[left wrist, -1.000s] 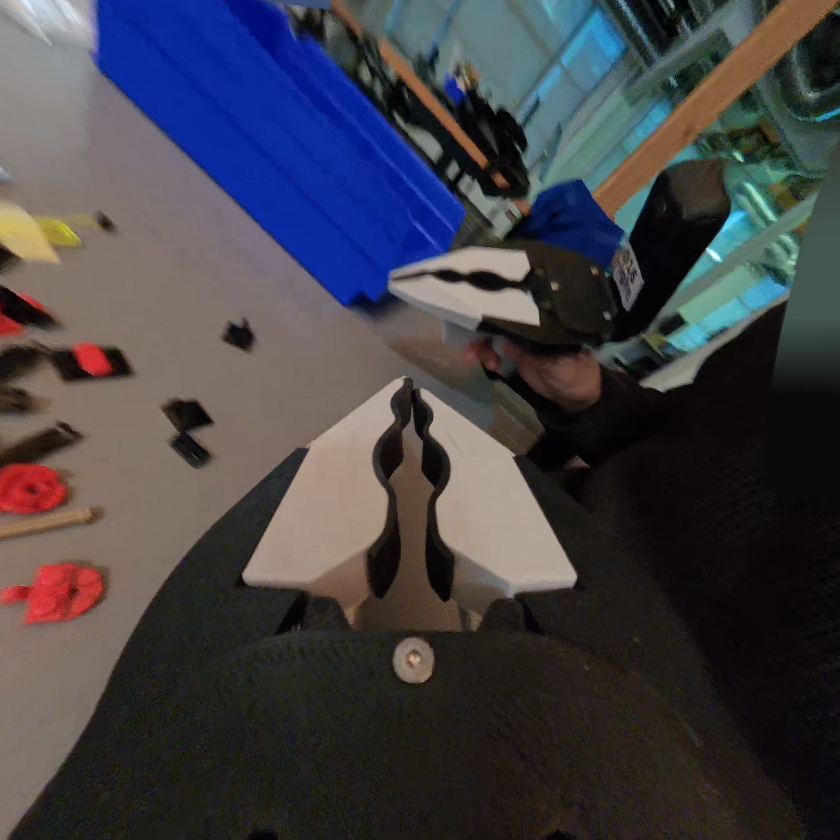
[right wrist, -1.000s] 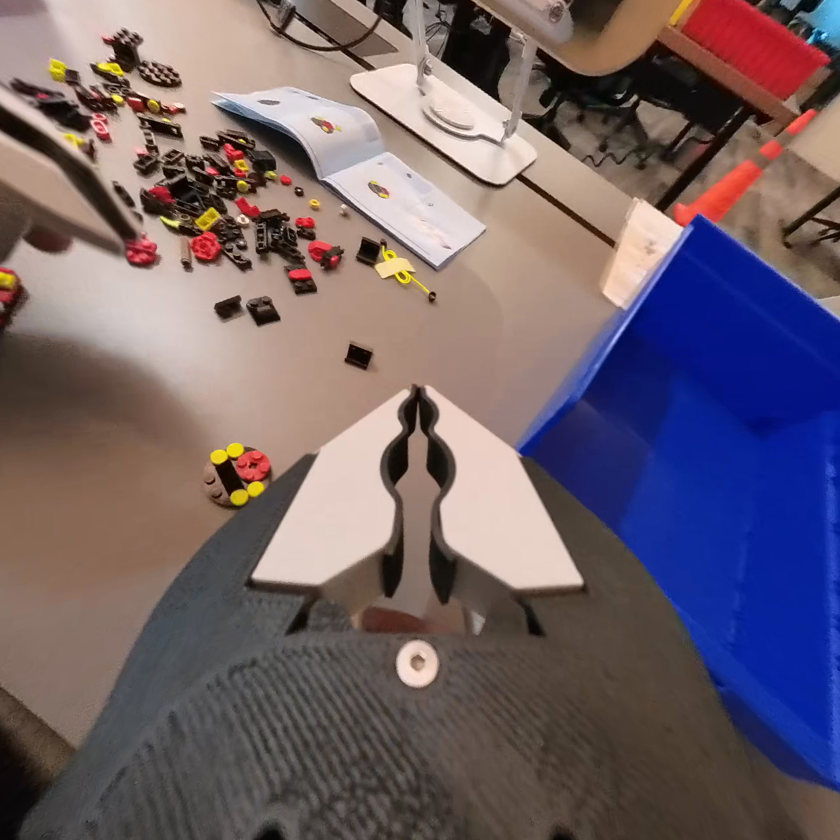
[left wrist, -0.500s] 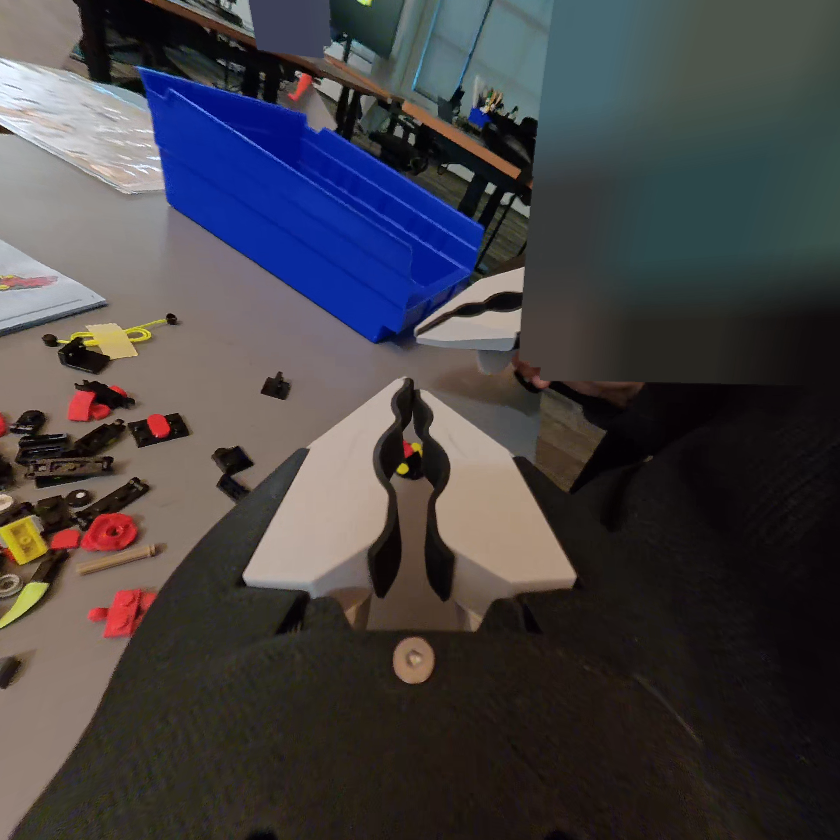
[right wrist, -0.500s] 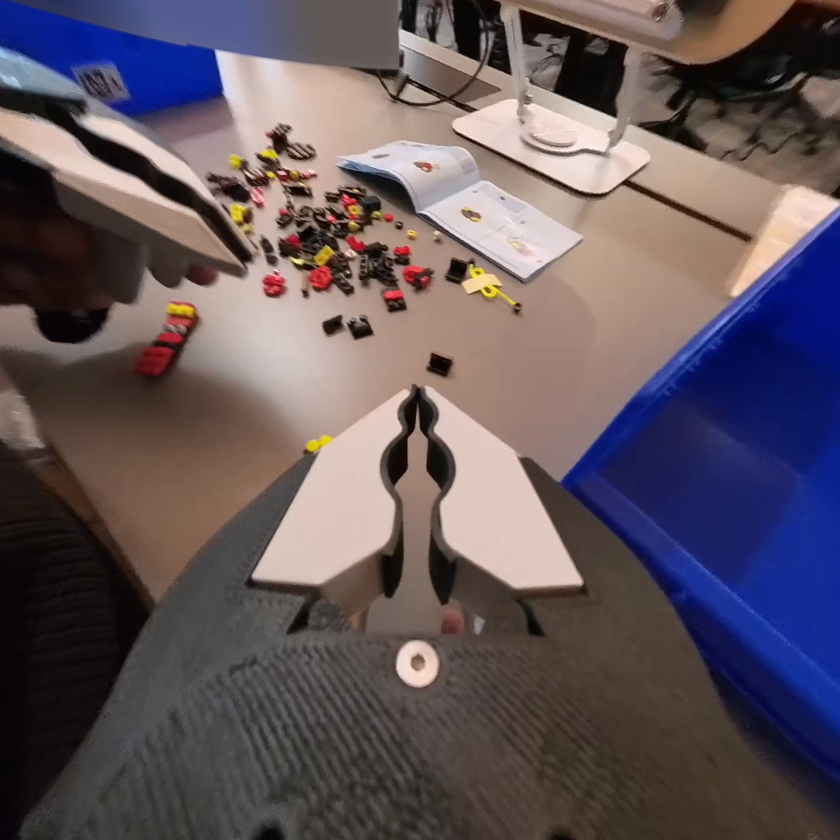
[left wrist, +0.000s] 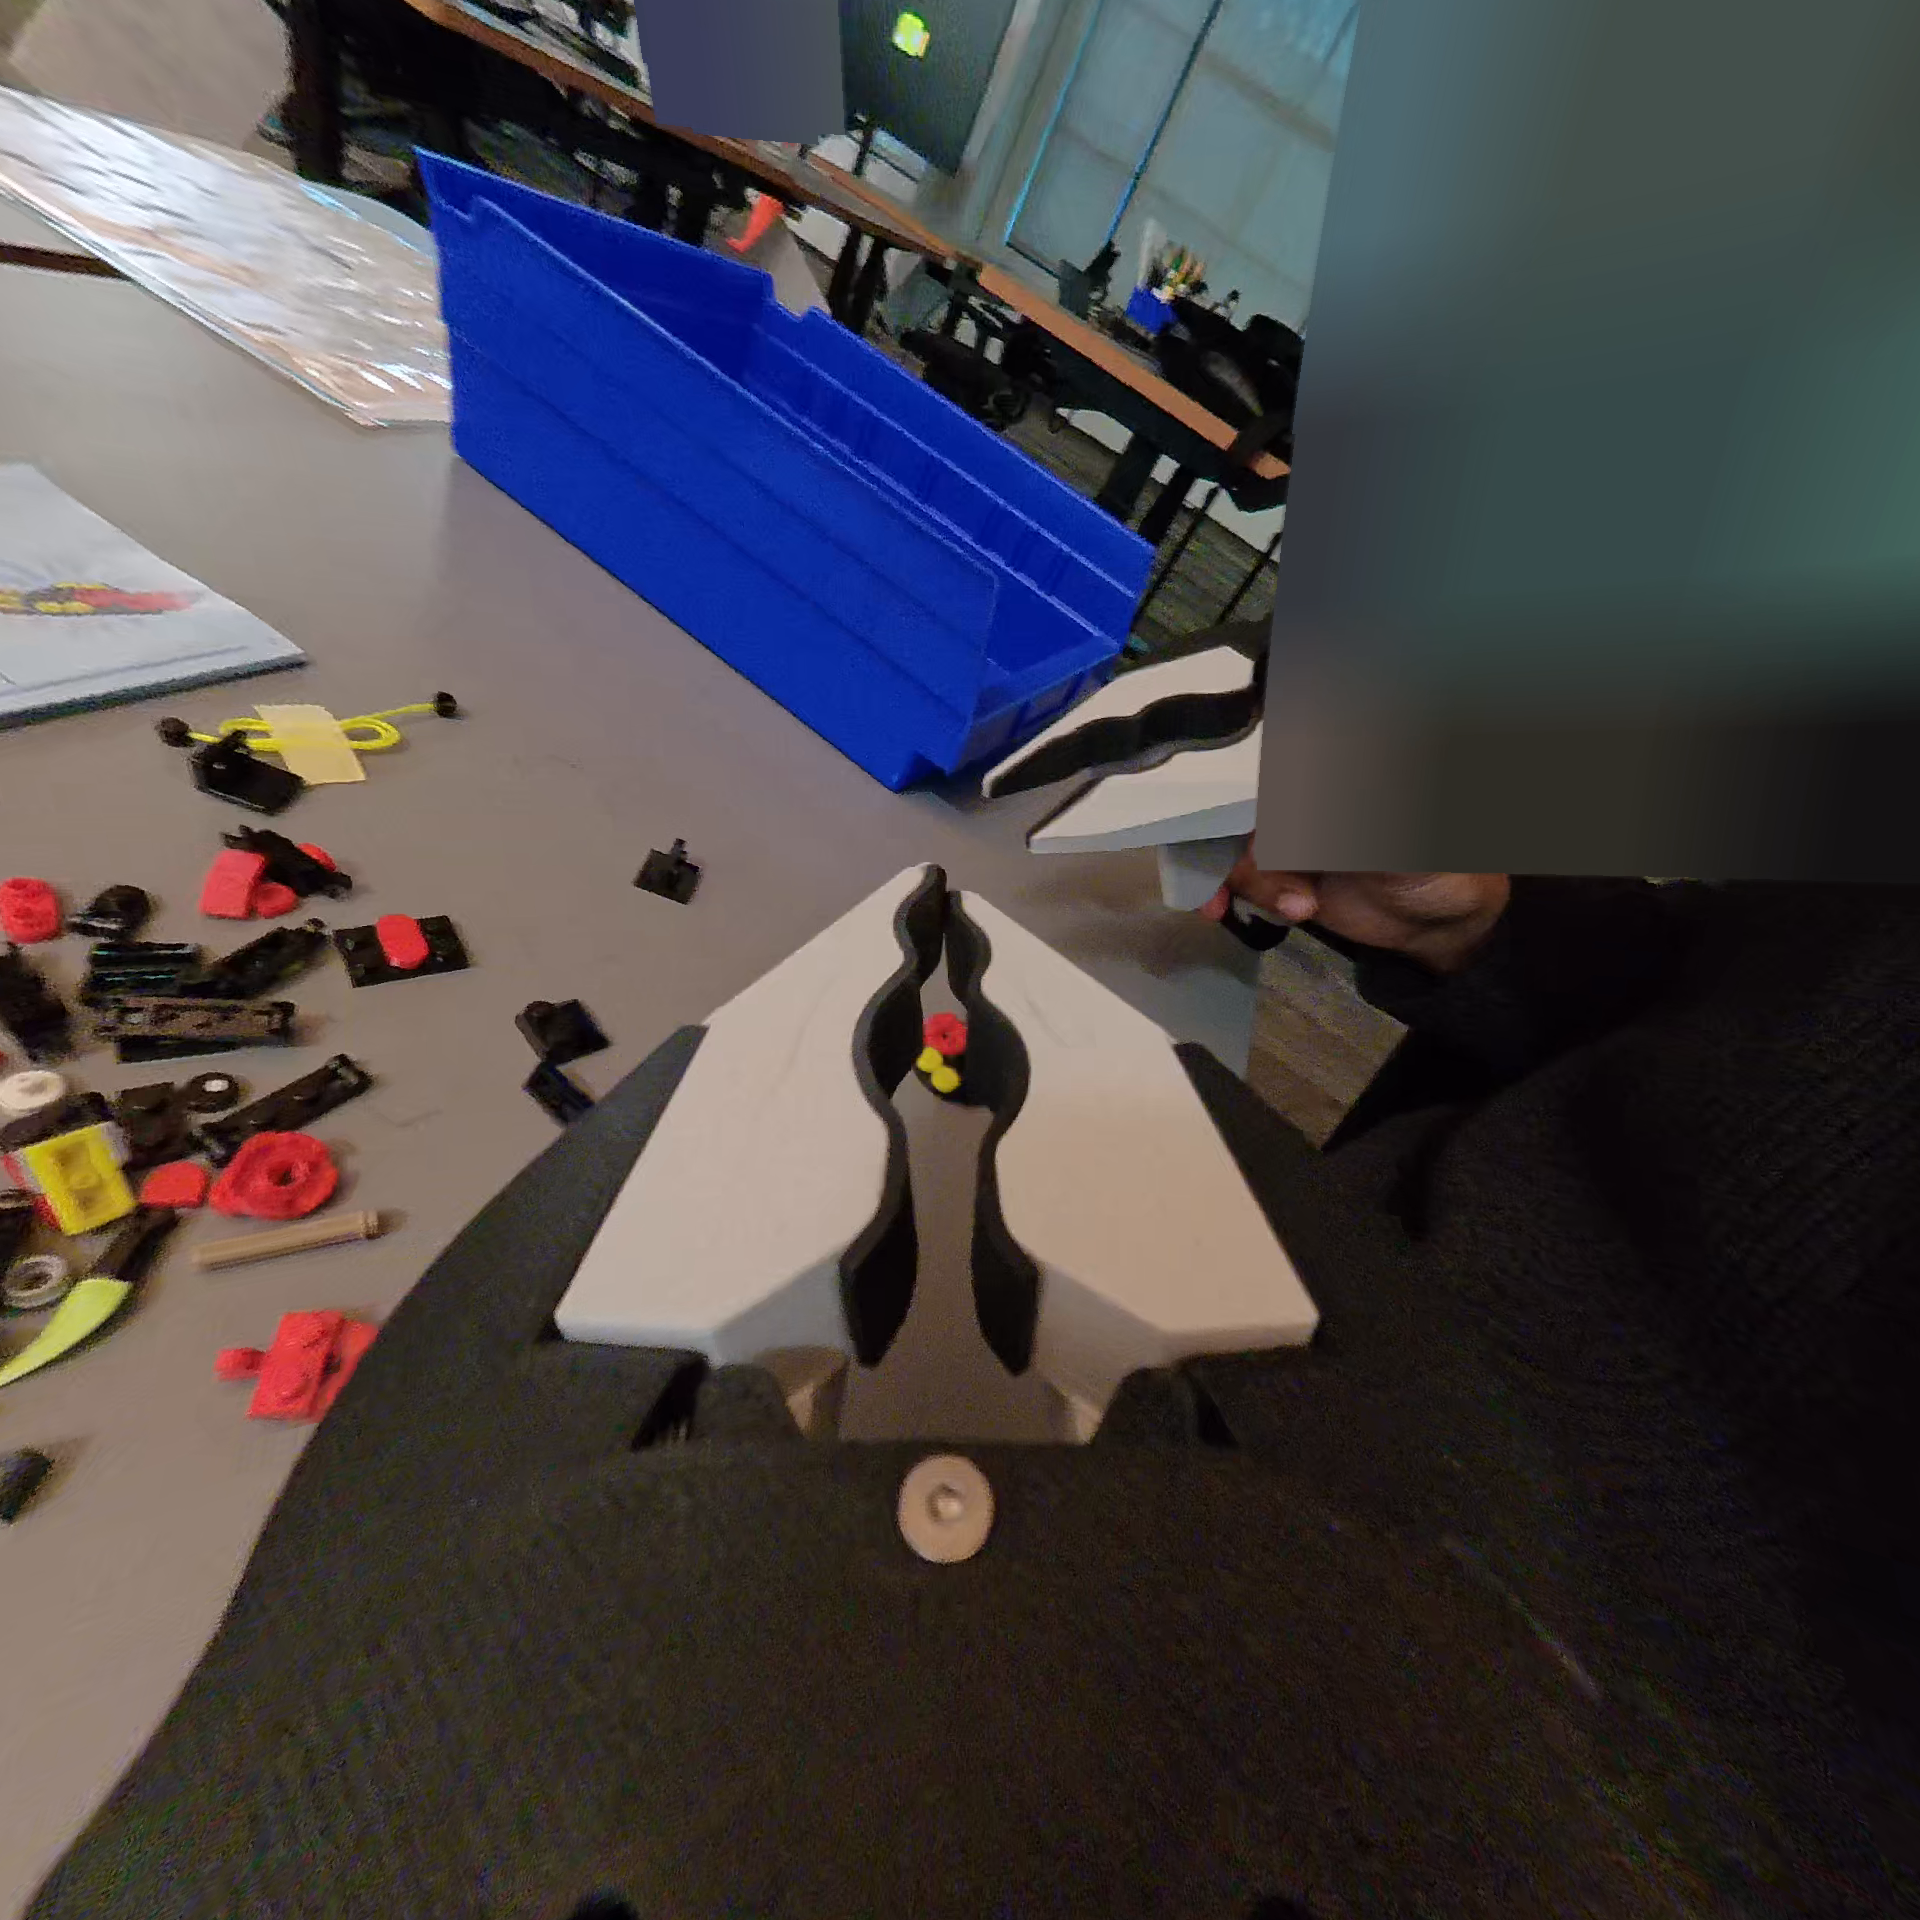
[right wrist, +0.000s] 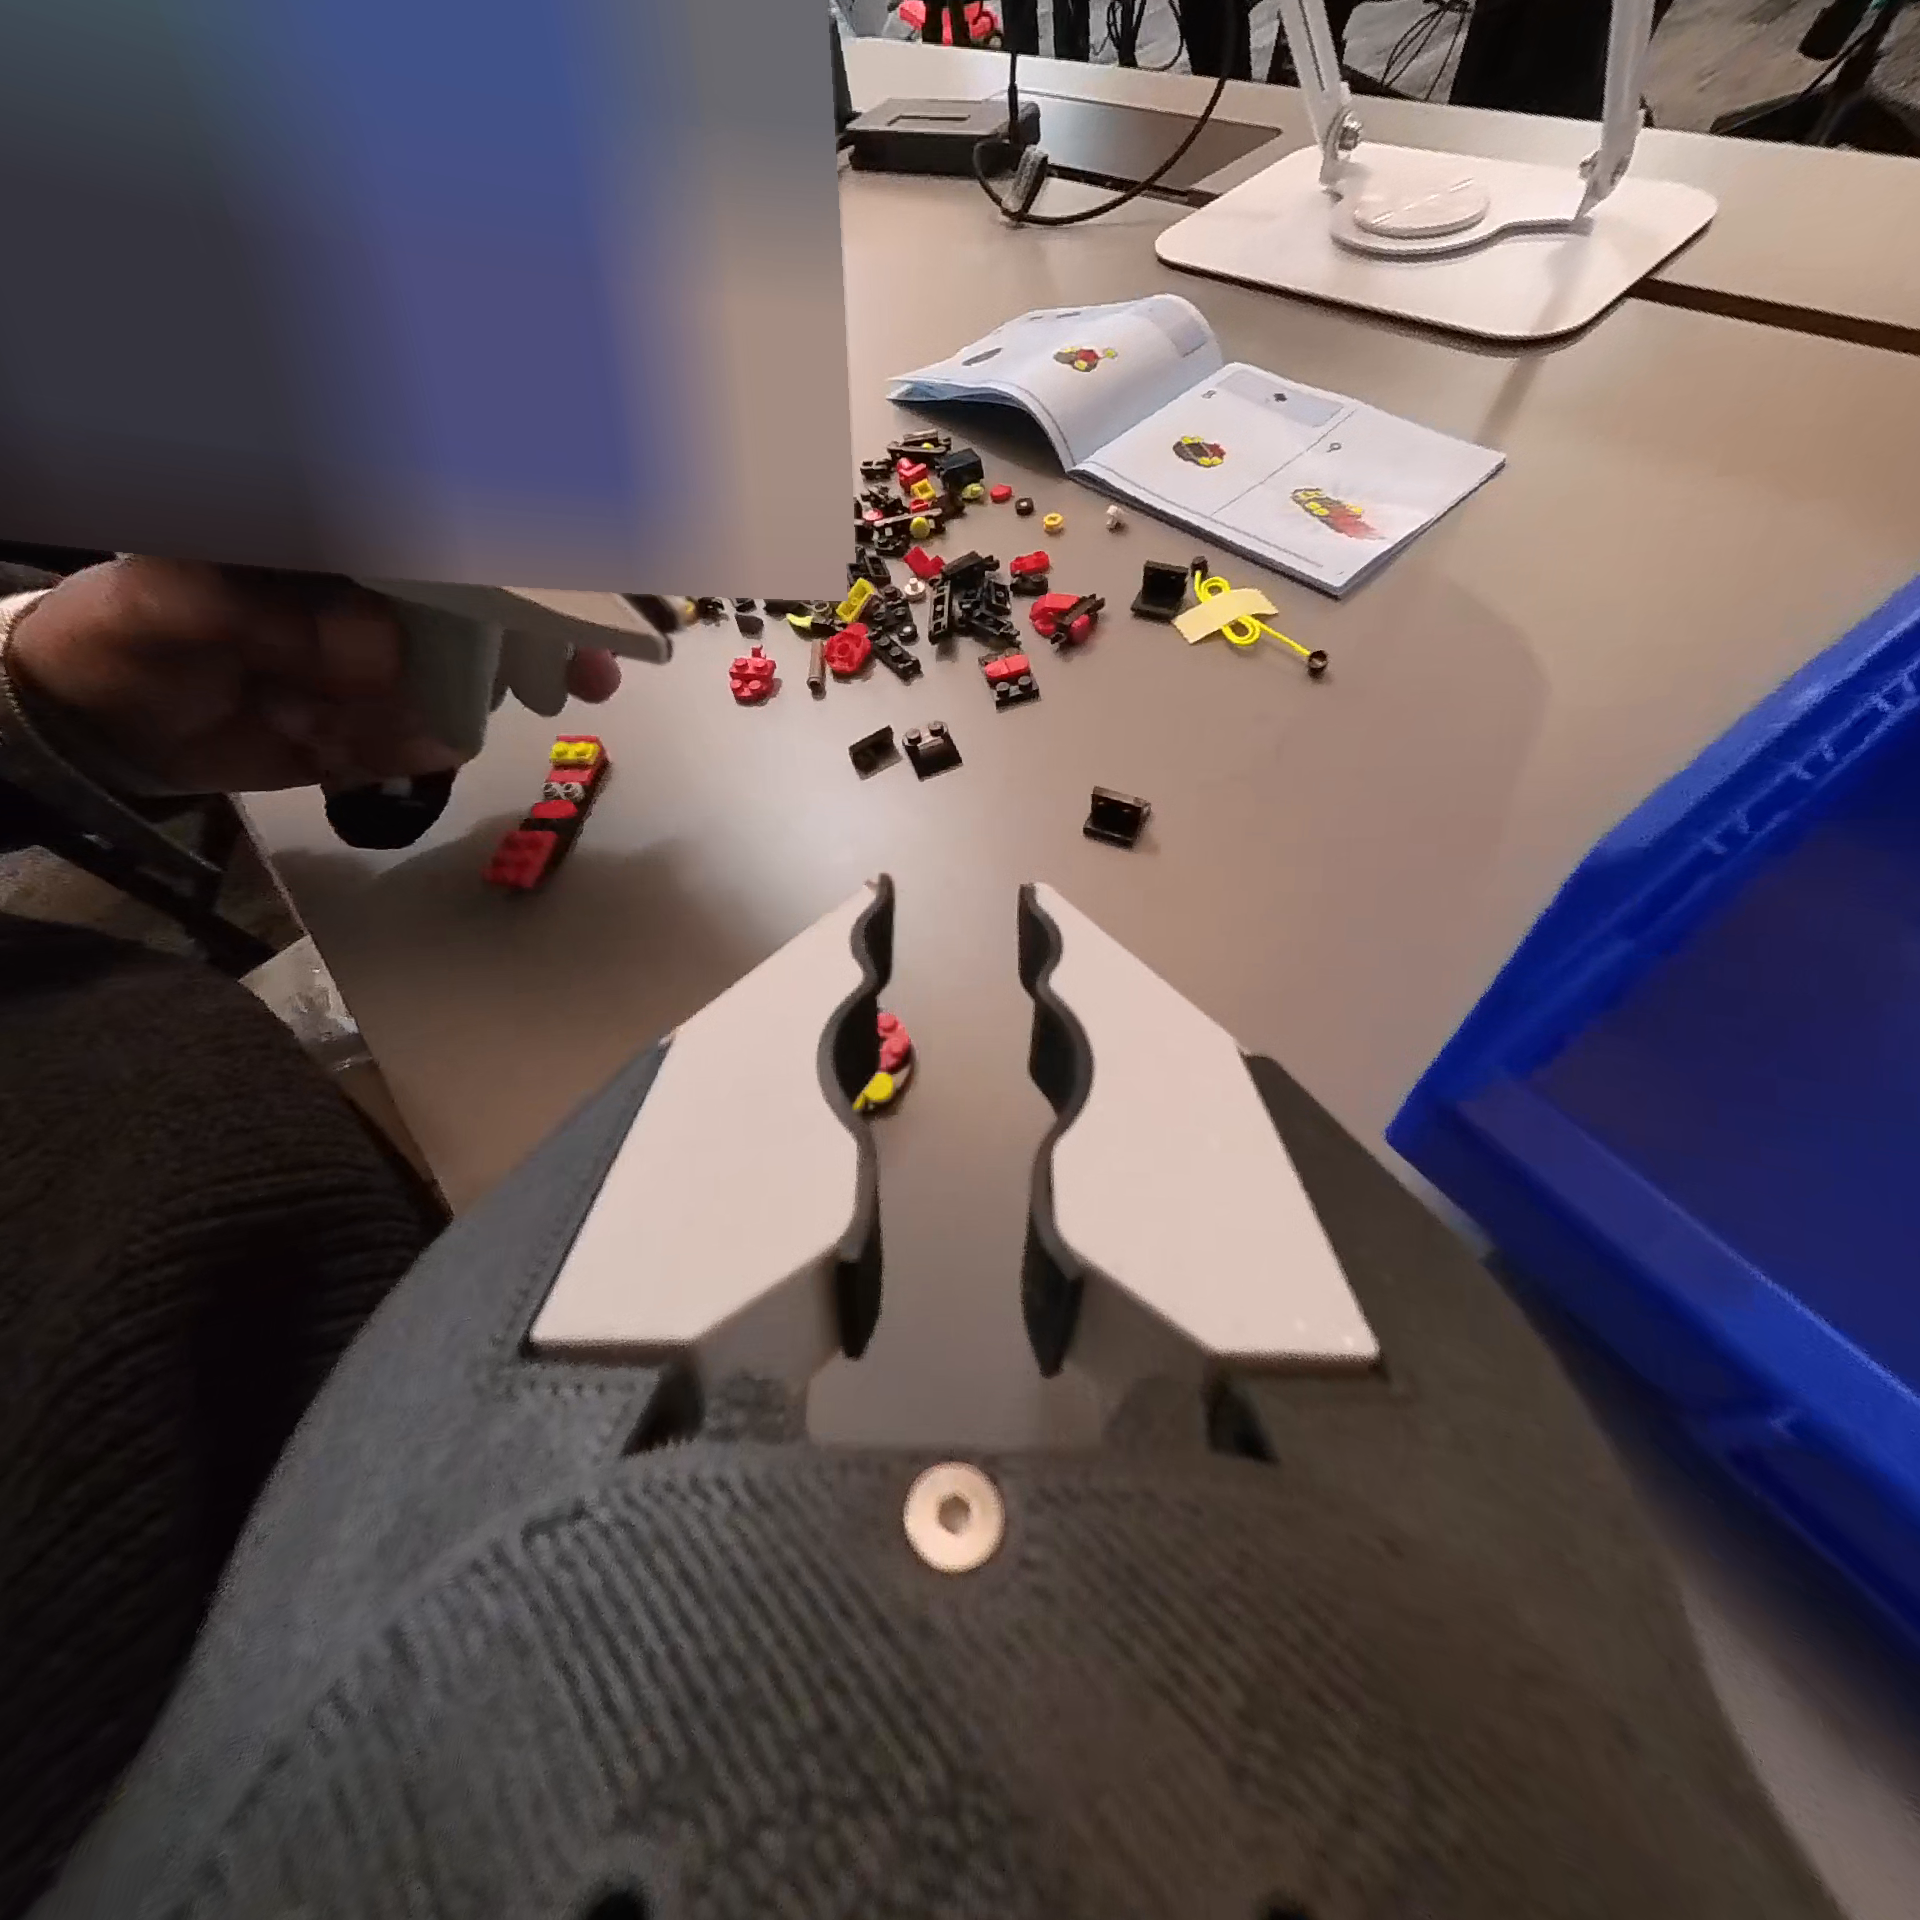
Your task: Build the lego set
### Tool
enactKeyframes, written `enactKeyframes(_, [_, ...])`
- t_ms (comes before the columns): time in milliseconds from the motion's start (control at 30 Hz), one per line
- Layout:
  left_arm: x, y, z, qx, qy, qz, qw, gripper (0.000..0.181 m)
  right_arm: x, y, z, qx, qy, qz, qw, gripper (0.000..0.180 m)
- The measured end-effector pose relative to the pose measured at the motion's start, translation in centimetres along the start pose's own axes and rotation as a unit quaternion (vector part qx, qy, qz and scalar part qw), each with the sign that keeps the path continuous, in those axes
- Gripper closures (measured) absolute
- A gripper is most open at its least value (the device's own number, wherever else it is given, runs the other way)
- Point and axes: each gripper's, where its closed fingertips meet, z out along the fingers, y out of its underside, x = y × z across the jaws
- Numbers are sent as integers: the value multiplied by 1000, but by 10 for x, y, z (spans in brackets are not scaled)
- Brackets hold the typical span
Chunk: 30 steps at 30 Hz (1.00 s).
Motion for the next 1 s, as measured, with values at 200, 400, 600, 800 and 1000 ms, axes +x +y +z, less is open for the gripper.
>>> enactKeyframes(200, [16, 6, 2, -12, 51, -12, 999, 181, -3, 3, 2, -8, -10, 1, 1000, 154])
enactKeyframes(400, [10, 6, 4, -13, 17, 32, 999, 181, -5, 3, 2, -9, -16, 0, 1000, 158])
enactKeyframes(600, [8, 8, 6, -19, 13, 25, 999, 174, -6, 5, 3, -15, -18, 0, 1000, 158])
enactKeyframes(800, [8, 14, 8, -36, 15, 23, 999, 165, -9, 7, 4, -19, -23, -3, 1000, 160])
enactKeyframes(1000, [6, 19, 10, -50, 14, 10, 999, 163, -11, 7, 4, -21, -26, -7, 999, 161])
